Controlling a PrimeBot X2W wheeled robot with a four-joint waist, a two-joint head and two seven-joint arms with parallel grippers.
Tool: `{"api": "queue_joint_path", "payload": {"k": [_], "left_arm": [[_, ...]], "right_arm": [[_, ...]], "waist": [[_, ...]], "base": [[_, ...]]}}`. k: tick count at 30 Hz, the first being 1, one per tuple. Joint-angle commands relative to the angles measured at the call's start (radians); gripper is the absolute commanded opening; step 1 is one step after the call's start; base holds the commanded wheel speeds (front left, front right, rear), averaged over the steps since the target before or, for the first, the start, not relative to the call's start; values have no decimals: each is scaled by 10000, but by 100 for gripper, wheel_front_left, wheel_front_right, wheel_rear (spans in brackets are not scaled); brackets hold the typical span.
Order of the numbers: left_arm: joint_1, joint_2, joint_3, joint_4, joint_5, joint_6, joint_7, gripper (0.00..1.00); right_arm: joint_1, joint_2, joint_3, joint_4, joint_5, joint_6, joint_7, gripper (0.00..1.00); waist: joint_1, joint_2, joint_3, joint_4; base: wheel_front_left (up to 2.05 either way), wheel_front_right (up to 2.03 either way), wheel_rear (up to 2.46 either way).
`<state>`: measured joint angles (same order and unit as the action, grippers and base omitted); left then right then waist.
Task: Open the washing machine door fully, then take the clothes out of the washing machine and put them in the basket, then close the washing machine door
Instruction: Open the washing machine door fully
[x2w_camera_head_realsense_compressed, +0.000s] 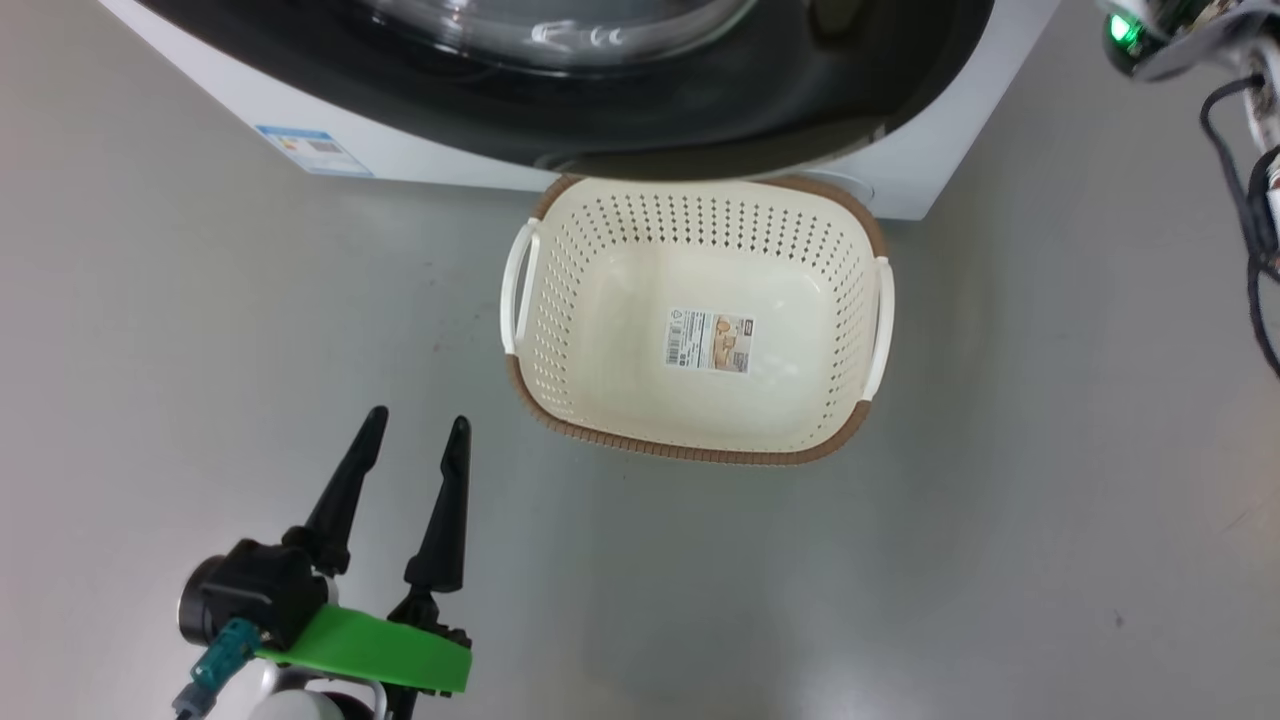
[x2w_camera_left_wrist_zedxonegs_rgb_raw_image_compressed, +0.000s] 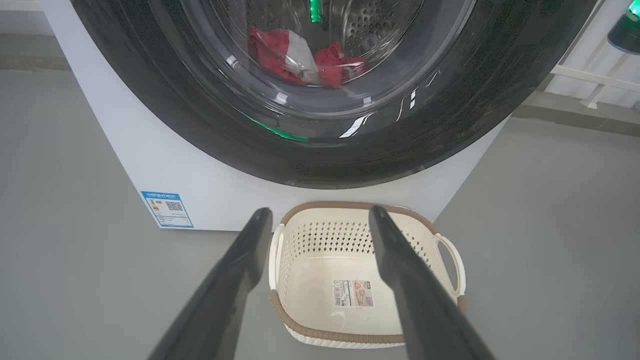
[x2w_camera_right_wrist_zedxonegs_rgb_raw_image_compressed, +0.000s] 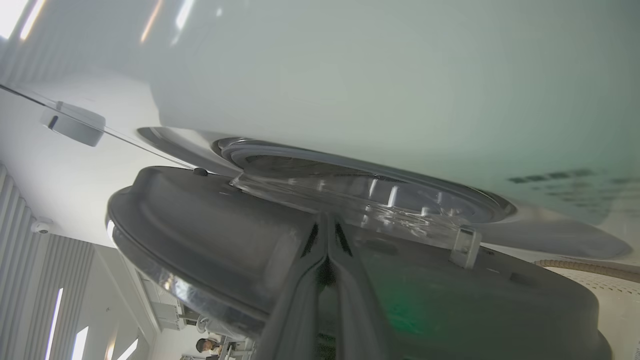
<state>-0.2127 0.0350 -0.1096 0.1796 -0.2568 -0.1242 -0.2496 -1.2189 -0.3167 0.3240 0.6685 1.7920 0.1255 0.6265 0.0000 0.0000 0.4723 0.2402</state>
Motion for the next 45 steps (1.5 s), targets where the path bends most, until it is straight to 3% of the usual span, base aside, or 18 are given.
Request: {"api": "queue_joint_path", "payload": {"k": [1,23,35,45], "left_arm": [[-23,152,281,-156,-20,-64,-122,100],[735,152,467,-243,358,-65,-122,100],[1010,152,540,-331,552,-65,-122,100],[1090,152,457,-435,545,-65,-122,100]], "right_arm": [[445,334,102,-461,-129,52,154,0],[3558,1226,106,-2157,-467,52,1067,0],[4458,1711,113,-2624,-720,52,1531,0],[4649,1822,-289,-2569,-1284,52,1155,0]], "waist": [[0,0,-240,-28],[0,0,-1622,-425],[0,0,-1930,-493],[0,0,-2051,-474]], "base": [[0,0,0],[0,0,0],[0,0,0],[0,0,0]]}}
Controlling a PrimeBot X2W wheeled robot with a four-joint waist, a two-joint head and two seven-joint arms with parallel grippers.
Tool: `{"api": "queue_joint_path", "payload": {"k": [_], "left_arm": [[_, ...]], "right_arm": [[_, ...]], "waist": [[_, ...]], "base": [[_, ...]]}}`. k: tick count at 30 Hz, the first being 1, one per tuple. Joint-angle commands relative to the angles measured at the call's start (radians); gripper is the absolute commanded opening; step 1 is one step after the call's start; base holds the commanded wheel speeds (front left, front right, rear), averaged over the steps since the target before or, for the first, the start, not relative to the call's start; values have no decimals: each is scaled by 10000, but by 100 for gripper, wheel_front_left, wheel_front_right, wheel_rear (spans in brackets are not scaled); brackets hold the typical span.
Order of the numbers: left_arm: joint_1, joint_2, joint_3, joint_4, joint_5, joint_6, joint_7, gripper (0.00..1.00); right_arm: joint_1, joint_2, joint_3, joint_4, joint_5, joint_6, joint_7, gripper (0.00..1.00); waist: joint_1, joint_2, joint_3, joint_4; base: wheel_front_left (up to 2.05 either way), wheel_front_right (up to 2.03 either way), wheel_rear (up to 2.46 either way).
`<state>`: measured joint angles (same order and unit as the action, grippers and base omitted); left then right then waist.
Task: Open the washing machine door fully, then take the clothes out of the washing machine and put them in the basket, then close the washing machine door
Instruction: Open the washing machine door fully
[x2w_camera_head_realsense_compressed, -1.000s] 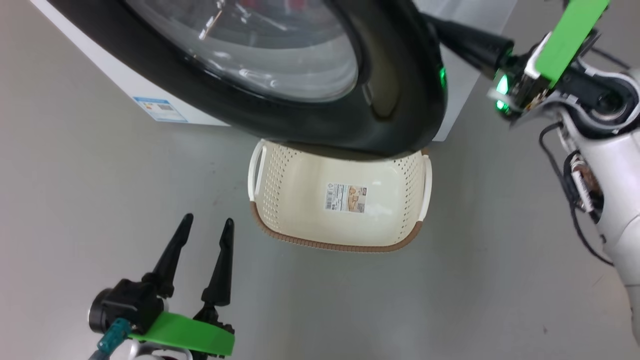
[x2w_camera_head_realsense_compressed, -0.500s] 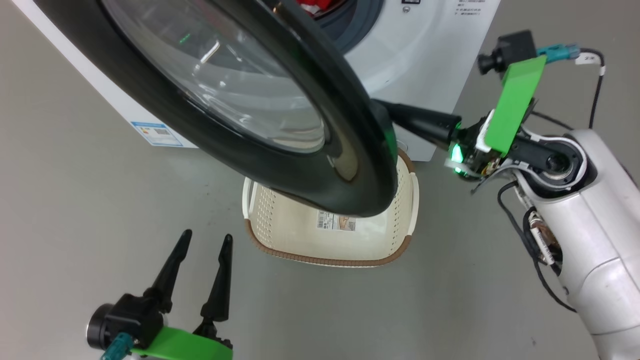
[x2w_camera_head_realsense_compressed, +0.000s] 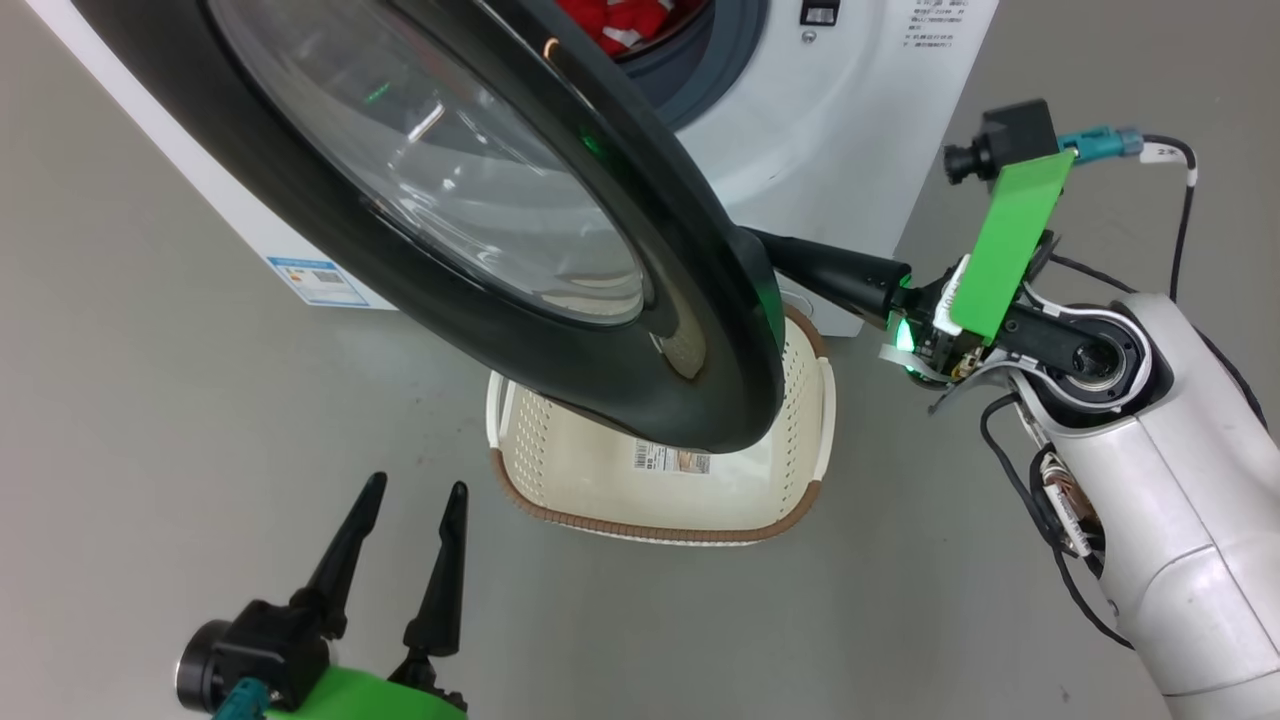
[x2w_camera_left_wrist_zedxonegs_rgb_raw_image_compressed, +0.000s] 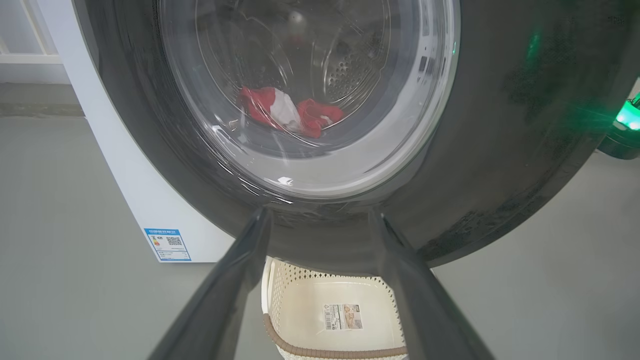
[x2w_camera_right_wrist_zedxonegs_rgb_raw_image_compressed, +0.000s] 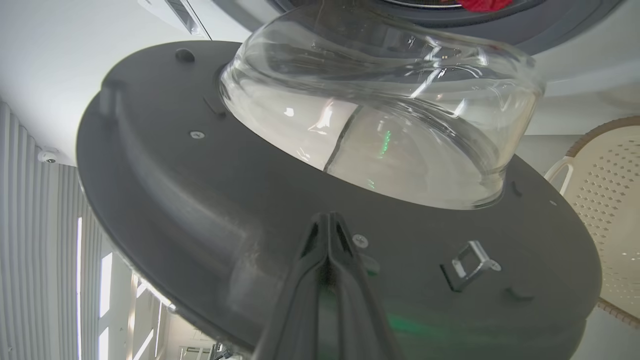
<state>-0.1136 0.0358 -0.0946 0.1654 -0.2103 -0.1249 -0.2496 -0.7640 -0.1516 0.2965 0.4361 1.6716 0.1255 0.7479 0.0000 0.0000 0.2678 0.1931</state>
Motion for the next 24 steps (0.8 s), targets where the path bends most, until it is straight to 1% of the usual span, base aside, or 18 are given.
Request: {"api": "queue_joint_path", "payload": {"k": [1,3,4,5,15,21,22,24], "left_arm": [[101,145,309,-294,75,-57,-122,100],[107,145,303,-294,49,-57,-122,100],[116,145,299,-294,34,-57,-122,100],[131,145,299,-286,24,-57,-122,100],[380,145,566,-209,77,-57,-122,100],[610,145,877,-166,133,-57,-122,100],[686,145,959,-152,141,-57,-122,100],[724,145,999,-148,143,-57,-122,100]], "right_arm": [[113,165,-72,-215,-158,52,-153,18],[166,158,-191,-160,-302,52,-356,40],[221,159,-271,-137,-356,52,-483,67],[297,153,-339,-107,-409,52,-591,100],[1614,63,-838,-190,-702,52,-1264,100],[2837,44,-1030,-279,-889,52,-1815,100],[3314,51,-1134,-328,-868,52,-1979,100],[3549,43,-1175,-360,-886,52,-2069,100]], "waist": [[0,0,-21,-10],[0,0,-72,-27],[0,0,-107,-38],[0,0,-169,-52],[0,0,-652,-362],[0,0,-975,-655],[0,0,-1055,-738],[0,0,-1093,-783]], "base": [[0,0,0],[0,0,0],[0,0,0],[0,0,0],[0,0,0],[0,0,0],[0,0,0],[0,0,0]]}}
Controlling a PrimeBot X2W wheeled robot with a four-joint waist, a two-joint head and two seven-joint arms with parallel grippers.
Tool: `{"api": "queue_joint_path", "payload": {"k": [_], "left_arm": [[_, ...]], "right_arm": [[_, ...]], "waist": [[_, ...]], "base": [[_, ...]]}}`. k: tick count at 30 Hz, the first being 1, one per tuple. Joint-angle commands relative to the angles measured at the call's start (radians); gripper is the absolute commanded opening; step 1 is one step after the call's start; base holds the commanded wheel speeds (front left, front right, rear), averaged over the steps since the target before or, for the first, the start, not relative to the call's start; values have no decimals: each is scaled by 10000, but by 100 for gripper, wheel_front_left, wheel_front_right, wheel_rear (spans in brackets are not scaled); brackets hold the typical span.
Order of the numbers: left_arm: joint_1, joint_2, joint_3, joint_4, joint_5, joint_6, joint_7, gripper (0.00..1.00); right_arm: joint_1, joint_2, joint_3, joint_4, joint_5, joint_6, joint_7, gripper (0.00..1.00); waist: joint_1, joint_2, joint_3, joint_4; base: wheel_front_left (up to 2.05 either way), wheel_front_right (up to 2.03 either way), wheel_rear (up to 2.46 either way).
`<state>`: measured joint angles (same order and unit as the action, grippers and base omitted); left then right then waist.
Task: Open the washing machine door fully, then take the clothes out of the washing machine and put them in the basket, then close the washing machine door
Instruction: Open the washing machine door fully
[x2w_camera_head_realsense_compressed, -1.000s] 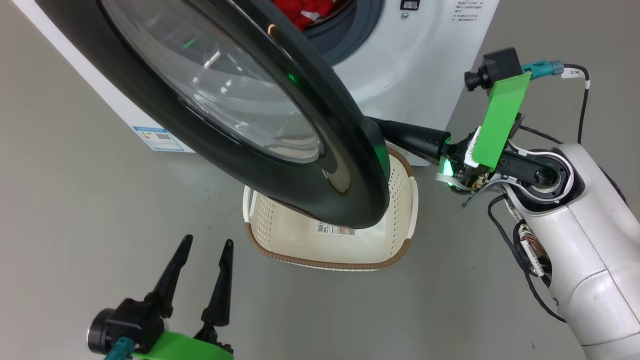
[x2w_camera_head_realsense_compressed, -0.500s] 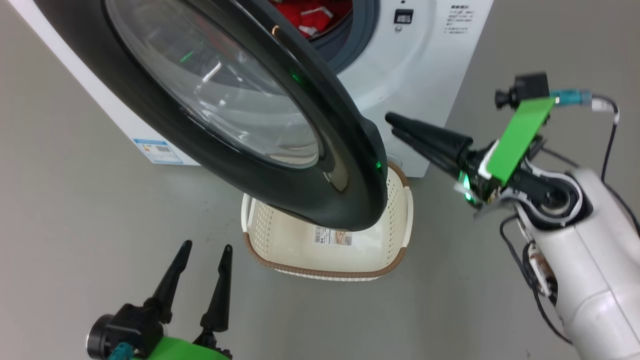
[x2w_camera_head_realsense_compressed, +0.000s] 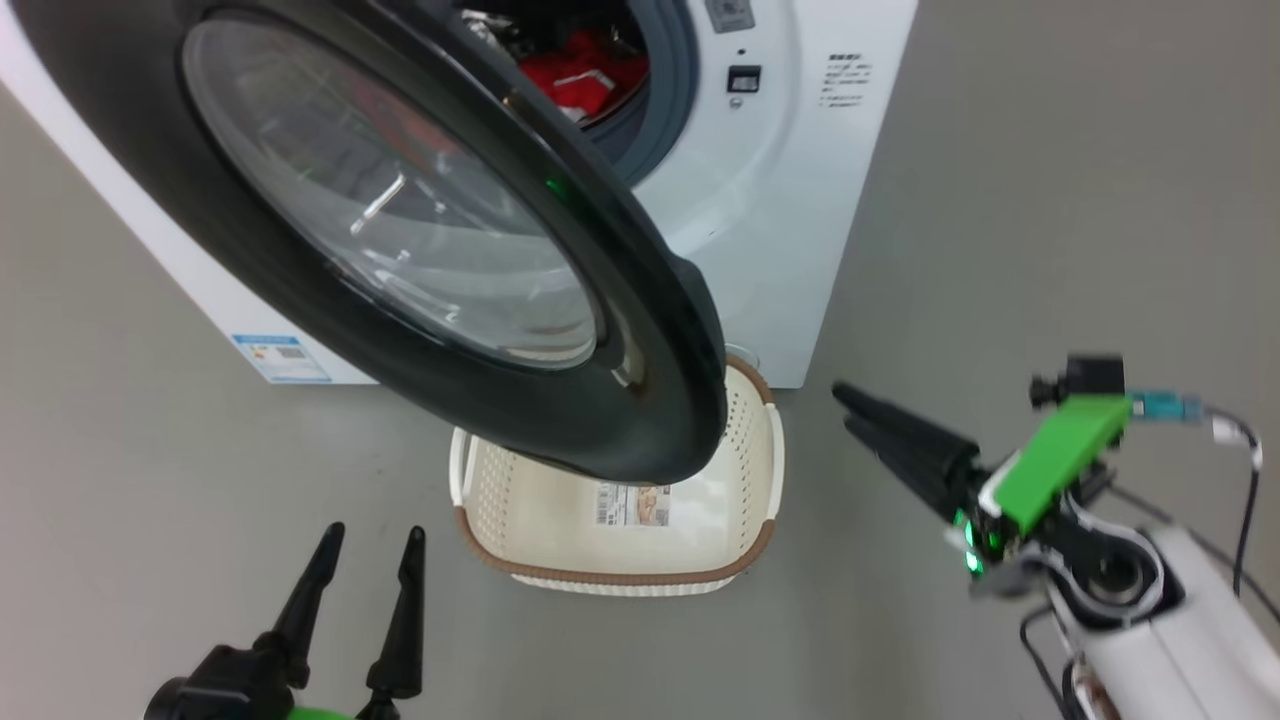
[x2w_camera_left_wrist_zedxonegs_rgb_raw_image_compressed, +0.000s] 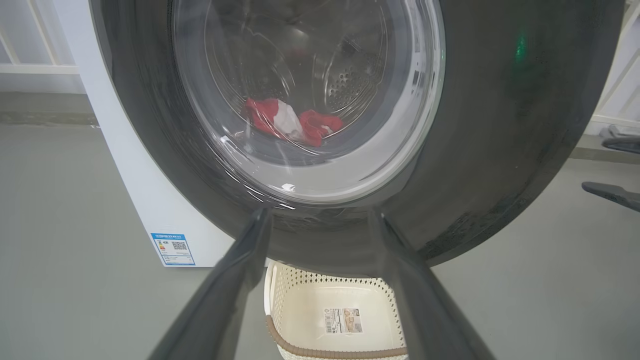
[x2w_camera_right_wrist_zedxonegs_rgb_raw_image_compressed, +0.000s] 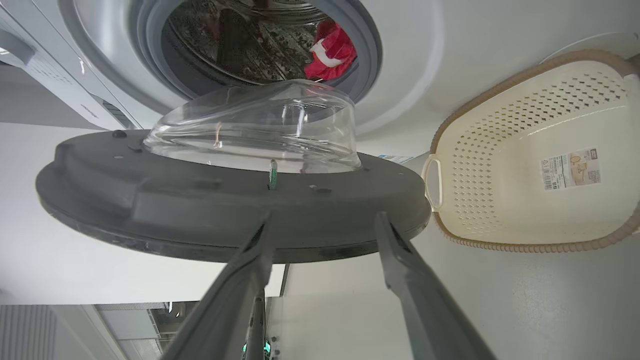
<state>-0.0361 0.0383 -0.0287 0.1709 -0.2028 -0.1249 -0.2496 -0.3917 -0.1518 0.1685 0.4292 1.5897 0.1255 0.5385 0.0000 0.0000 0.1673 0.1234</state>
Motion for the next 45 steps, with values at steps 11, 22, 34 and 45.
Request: {"api": "queue_joint_path", "payload": {"k": [11,22,34,45], "left_arm": [[228,120,747,-224,33,-57,-122,100],[376,120,930,-127,31,-57,-122,100],[384,120,954,-56,62,-57,-122,100],[415,120,934,-54,62,-58,-122,100]], "right_arm": [[1714,-61,-106,-289,-883,52,-1576,100],[2331,-711,915,-26,-2725,52,-4398,100],[2138,-1637,2611,993,-5858,52,-7980,100],[3165,-650,-107,-134,-10319,52,-8001,100]], "waist": [[0,0,-226,-563],[0,0,-368,-864],[0,0,-354,-971],[0,0,-442,-904]], "base": [[0,0,0],[0,0,0],[0,0,0],[0,0,0]]}}
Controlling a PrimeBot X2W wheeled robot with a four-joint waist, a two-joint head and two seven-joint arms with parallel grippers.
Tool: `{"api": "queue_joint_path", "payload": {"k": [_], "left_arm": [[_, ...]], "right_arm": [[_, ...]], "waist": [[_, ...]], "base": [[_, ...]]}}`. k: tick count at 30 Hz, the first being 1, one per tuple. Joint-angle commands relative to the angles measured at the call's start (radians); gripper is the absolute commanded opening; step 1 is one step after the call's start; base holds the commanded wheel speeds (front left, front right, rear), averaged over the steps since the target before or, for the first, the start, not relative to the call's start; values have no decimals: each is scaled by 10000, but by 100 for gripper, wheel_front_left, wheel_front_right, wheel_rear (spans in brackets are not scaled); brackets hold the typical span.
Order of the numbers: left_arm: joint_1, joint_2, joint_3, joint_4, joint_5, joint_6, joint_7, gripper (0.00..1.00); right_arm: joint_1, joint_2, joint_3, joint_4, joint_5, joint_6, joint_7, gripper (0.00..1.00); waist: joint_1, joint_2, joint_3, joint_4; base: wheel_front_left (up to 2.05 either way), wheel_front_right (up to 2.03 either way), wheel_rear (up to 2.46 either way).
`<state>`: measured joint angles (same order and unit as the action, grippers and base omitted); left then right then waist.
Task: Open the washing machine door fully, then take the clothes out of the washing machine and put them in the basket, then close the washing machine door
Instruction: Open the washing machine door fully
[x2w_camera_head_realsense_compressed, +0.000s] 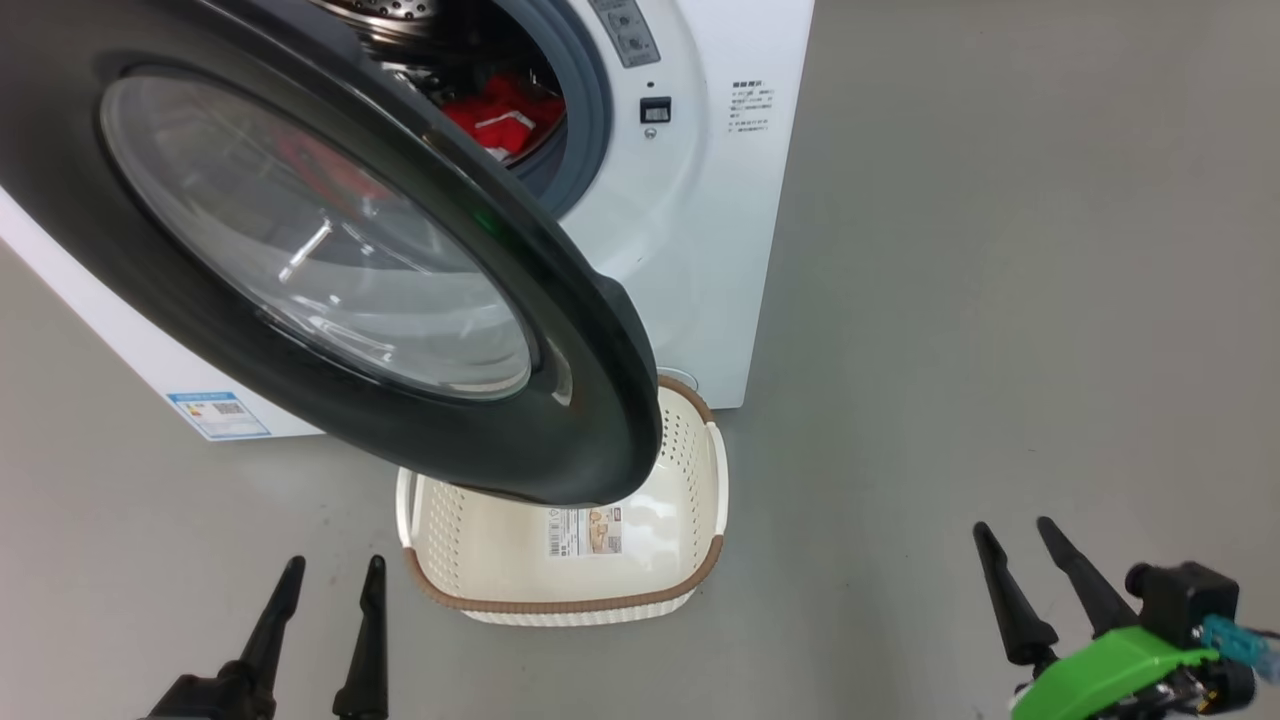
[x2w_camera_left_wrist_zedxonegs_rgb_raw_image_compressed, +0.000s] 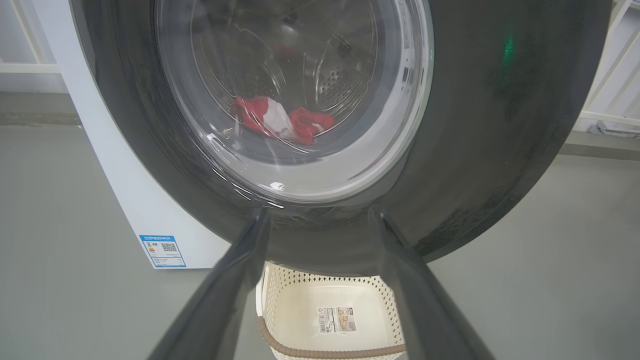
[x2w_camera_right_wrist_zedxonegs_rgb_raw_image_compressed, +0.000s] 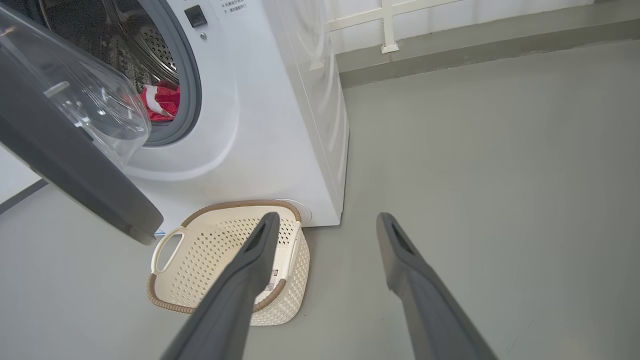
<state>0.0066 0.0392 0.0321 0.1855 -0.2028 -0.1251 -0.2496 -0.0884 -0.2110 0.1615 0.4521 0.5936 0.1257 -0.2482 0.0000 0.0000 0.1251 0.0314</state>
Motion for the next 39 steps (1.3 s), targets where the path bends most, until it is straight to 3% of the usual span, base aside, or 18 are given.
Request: {"api": "queue_joint_path", "payload": {"k": [1,11,30,36,37,38,39], "left_arm": [[-12,110,327,-200,62,-56,-122,100],[66,110,191,-290,75,-56,-122,100],[65,110,107,-357,44,-56,-122,100],[28,110,74,-356,36,-56,-122,100],[22,110,70,-353,32,-56,-122,100],[15,110,70,-350,29,-56,-122,100],[6,110,68,-349,28,-56,-122,100]], "right_arm": [[133,-57,-38,-362,-357,50,-133,100],[1257,1082,-2074,-2499,-2575,50,-134,100],[1680,1464,-2343,-2702,-3012,50,-135,100],[1631,1476,-2064,-2758,-2671,50,-135,100],[1594,1490,-2046,-2766,-2367,50,-135,83],[1513,1518,-2116,-2822,-1889,50,-135,42],[1427,1534,-2055,-2881,-1552,50,-135,11]], "waist": [[0,0,-21,16],[0,0,-150,98],[0,0,-100,92],[0,0,-88,148],[0,0,-87,160],[0,0,-83,170],[0,0,-77,185]], "base": [[0,0,0],[0,0,0],[0,0,0],[0,0,0],[0,0,0],[0,0,0],[0,0,0]]}}
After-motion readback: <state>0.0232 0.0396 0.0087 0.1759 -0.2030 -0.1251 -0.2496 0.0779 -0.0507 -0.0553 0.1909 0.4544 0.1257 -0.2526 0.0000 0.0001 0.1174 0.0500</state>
